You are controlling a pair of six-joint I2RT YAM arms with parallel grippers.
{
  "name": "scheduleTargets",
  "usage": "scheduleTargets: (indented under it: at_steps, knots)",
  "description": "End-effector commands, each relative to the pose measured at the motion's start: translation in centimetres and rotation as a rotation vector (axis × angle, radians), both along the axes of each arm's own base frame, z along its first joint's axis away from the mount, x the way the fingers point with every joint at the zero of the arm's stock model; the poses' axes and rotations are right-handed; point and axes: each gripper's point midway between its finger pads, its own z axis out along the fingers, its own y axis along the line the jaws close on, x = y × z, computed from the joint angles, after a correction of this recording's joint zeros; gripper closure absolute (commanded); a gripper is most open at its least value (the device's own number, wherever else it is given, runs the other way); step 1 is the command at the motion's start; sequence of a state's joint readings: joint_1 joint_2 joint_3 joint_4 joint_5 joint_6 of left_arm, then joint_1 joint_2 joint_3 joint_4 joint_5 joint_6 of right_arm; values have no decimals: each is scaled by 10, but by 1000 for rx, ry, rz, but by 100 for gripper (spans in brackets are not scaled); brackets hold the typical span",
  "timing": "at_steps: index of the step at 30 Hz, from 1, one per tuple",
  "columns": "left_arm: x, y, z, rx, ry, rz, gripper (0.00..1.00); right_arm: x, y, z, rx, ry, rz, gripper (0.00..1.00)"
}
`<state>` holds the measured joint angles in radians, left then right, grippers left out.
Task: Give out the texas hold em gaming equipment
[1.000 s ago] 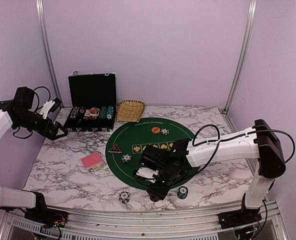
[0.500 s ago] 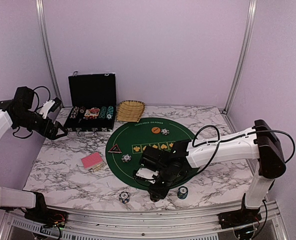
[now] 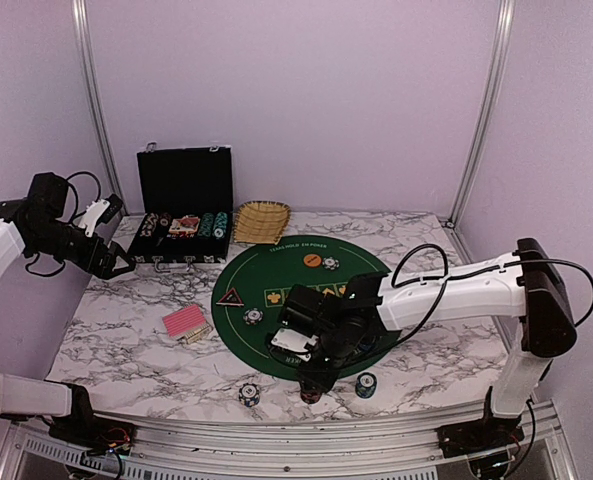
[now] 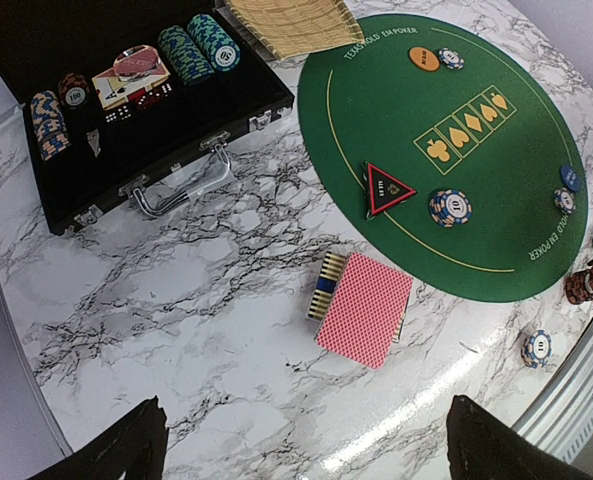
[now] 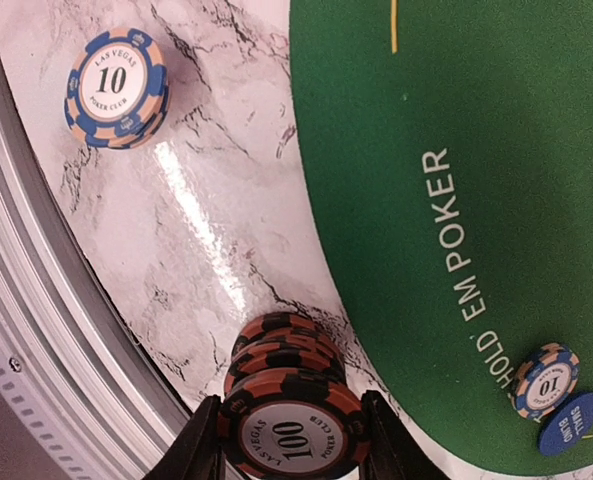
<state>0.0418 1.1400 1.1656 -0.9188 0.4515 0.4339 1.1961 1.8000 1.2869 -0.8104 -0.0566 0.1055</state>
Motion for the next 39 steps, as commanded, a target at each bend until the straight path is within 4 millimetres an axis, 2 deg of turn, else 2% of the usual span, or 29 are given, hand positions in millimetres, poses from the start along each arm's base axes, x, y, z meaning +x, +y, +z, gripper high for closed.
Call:
scheduleTargets:
  at_steps: [1, 9, 12, 17, 20, 26, 32, 39]
  knots:
    - [-2, -1, 8, -4, -6, -2, 1, 5, 11, 31, 57, -41, -10, 93]
    - [-2, -1, 8, -4, -6, -3, 1, 15, 21, 45, 76, -70, -25, 97]
    - [-2, -1, 7, -3, -4, -4, 1, 26, 31, 46, 84, -82, -40, 98]
    - [-2, -1, 7, 1, -6, -2, 1, 57, 58, 45, 121, -98, -86, 99]
    - [-3, -1, 8, 0, -9, -2, 1, 75, 73, 37, 131, -104, -104, 99]
    - [-3, -1, 10, 1, -16, -1, 1, 96, 104, 17, 145, -97, -108, 98]
    - [-4, 0, 10, 5, -17, 0, 1, 119, 114, -3, 142, -99, -147, 97]
    - [-2, -1, 8, 0, -8, -4, 1, 125, 124, -16, 166, -76, -160, 93]
